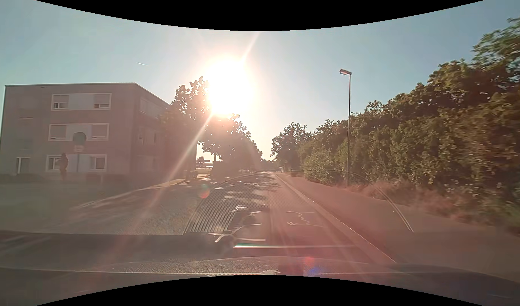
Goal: Follow the waypoints while adhering to traffic rules and regulations
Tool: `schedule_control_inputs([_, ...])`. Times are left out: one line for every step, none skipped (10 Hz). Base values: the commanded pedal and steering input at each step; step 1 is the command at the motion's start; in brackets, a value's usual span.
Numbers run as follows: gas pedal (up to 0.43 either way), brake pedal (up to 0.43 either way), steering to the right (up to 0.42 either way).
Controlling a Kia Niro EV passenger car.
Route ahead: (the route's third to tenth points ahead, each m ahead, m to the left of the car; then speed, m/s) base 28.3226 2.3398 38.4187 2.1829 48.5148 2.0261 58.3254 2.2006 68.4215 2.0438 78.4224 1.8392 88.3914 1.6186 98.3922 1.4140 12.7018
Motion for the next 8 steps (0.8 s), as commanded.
schedule_control_inputs([0.079, 0.0, 0.002])
schedule_control_inputs([0.079, 0.0, 0.003])
schedule_control_inputs([0.079, 0.0, 0.003])
schedule_control_inputs([0.079, 0.0, 0.003])
schedule_control_inputs([0.079, 0.0, 0.004])
schedule_control_inputs([0.079, 0.0, 0.005])
schedule_control_inputs([0.079, 0.0, 0.005])
schedule_control_inputs([0.079, 0.0, 0.005])
